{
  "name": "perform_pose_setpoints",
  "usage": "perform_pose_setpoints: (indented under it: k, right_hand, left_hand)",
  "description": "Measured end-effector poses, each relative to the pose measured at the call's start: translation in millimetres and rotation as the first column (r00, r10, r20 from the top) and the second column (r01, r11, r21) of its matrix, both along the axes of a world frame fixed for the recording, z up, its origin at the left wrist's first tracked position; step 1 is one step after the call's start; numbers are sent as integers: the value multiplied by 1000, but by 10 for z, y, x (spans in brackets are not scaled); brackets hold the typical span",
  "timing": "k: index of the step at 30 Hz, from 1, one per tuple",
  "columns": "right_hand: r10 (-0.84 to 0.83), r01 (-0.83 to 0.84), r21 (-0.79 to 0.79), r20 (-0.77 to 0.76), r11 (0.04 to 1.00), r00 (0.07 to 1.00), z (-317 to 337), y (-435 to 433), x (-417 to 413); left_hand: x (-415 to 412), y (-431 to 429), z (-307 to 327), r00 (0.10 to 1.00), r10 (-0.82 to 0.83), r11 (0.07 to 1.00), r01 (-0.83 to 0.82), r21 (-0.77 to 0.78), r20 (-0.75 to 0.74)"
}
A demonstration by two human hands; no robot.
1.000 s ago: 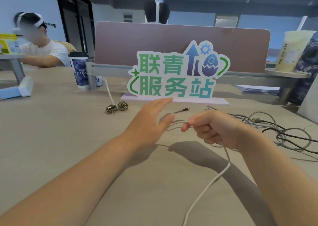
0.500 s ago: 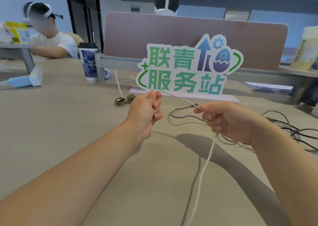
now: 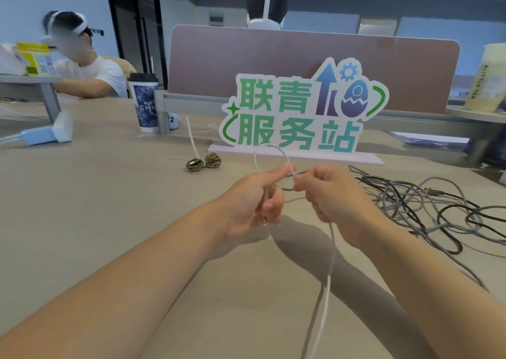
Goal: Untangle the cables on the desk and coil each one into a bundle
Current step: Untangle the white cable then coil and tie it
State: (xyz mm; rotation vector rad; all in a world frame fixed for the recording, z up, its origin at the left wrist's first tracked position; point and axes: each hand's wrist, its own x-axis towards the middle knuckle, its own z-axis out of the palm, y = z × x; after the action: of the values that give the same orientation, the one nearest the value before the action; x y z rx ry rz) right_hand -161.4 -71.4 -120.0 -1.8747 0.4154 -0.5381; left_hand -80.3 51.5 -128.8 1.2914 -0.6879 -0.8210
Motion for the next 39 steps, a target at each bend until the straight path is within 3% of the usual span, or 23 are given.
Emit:
perform_pose_setpoints:
  k: [3, 7, 10, 13, 15, 17, 19, 21, 23, 25, 27, 30, 32, 33, 36, 39]
  right_hand:
    - [51, -53, -47, -44, 997, 998, -4, 88, -9]
    - [93, -91, 21, -98, 996, 991, 23, 115, -26]
    - [83, -80, 30, -109, 996, 991, 14, 114, -35]
    - [111, -107, 39, -126, 993, 986, 6, 98, -49]
    - [145, -141, 39, -142, 989, 979, 8, 95, -55]
    - [202, -196, 55, -154, 979, 967, 6, 100, -54]
    - [270, -256, 98, -191, 962, 944, 3, 90, -40]
    - [341, -311, 146, -291, 939, 894, 11, 50, -40]
    - [383, -341, 175, -413, 924, 826, 44, -54, -77]
    - [364, -319, 176, -476, 931, 801, 109, -199, -137]
    - [258, -233, 111, -430, 966, 865, 167, -327, -182]
    - [43, -69, -140, -183, 988, 982, 191, -344, -191]
    - [16, -11, -202, 24, 979, 1000, 189, -256, -169]
    - [28, -6, -199, 109, 980, 994, 187, -204, -162]
    - [57, 5, -257, 234, 966, 971, 160, -118, -145]
    - [29, 53, -323, 245, 945, 969, 81, -111, -77]
  left_hand:
    - [-3, -43, -9, 995, 100, 995, -100, -6, 4]
    - [154, -5, 23, 953, 282, 953, -292, -82, -110]
    - [186, 20, 38, 969, 210, 970, -223, -100, -128]
    - [108, -10, 3, 994, 111, 993, -111, -27, -3]
    - [68, -34, -28, 990, 118, 993, -118, -4, 71]
    - [84, -54, -42, 980, 194, 981, -193, -17, 53]
    - [126, -61, -20, 956, 290, 955, -292, -48, -48]
    - [206, -35, 26, 891, 357, 908, -402, -120, -281]
    - [328, 22, 74, 754, 325, 836, -511, -201, -570]
    - [467, 111, 110, 640, 281, 759, -604, -243, -715]
    - [563, 178, 119, 655, 388, 753, -631, -187, -649]
    - [495, 156, 49, 804, 554, 829, -557, 53, -219]
    - [357, 77, -46, 894, 445, 863, -443, 244, 49]
    - [281, 37, -85, 929, 357, 877, -370, 307, 100]
    - [115, -44, -98, 992, 108, 925, -123, 360, 62]
    - [18, -42, -31, 987, -144, 923, 106, 369, 77]
